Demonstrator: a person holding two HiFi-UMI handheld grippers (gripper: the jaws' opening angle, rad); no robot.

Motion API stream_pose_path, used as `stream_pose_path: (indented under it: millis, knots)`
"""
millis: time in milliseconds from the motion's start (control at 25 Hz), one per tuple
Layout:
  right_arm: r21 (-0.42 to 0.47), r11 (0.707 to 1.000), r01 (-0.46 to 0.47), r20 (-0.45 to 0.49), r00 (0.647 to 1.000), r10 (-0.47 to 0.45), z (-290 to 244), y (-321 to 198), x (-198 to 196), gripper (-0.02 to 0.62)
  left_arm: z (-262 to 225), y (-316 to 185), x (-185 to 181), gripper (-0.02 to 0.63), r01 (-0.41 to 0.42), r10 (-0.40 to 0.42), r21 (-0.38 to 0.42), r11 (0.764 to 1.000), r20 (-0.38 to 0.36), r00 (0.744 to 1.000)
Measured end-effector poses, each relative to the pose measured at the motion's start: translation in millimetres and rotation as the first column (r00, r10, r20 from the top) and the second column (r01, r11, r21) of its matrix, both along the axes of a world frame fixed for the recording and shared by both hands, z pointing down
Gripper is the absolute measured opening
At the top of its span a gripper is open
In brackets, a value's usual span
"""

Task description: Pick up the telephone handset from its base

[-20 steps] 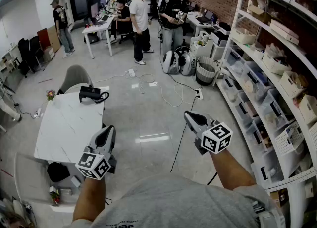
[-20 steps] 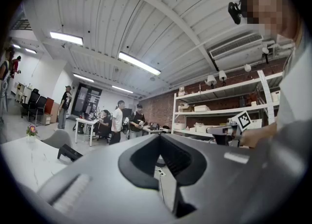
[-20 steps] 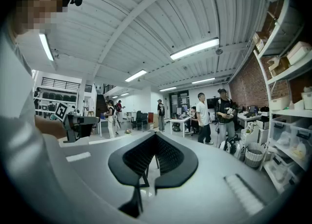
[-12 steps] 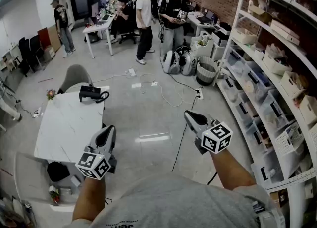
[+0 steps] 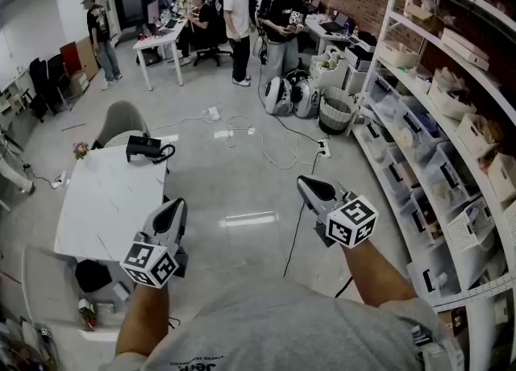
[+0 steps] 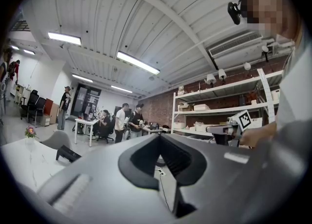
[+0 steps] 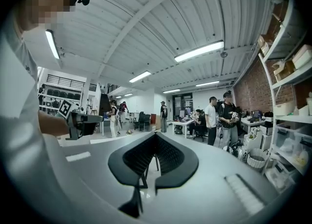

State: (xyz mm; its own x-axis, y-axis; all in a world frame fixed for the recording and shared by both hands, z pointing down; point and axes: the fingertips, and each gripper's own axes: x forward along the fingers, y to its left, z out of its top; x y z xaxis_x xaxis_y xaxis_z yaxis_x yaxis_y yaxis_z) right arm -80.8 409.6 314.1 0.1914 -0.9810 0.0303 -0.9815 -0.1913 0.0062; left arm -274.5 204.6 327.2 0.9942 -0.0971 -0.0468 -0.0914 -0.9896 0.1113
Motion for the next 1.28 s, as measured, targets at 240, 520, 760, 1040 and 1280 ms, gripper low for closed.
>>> stream_pose_path:
  millis: [240,520,760,1040,1280]
  knots:
    - [0.081,0.995,0.056,0.048,0.997,-0.060,-10.6,14.7,11.9,0.258,-3.5,18.0,14.9,0.051,0.011,-0.011,0.002,1.000,0.008,1.000]
    - [0.077,0.993,0.093,0.045,0.994,-0.097,-7.2,47.2,41.9,0.353,-0.9,60.2,39.9,0.051,0.046,-0.046,0.002,0.999,0.018,0.999]
    - [0.084,0.989,0.124,0.050,0.990,-0.128,-3.5,65.0,65.6,0.353,0.5,85.9,59.7,0.051,0.078,-0.077,0.000,0.997,0.031,0.997]
    - [0.078,0.988,0.132,0.075,0.988,-0.138,6.6,48.4,95.1,0.353,7.1,78.4,89.7,0.051,0.072,-0.072,0.005,0.997,0.053,0.996]
    - [0.035,0.994,0.105,0.070,0.992,-0.107,20.9,-12.8,119.6,0.353,21.8,14.2,126.0,0.051,0.024,-0.024,0.001,1.000,0.035,0.999]
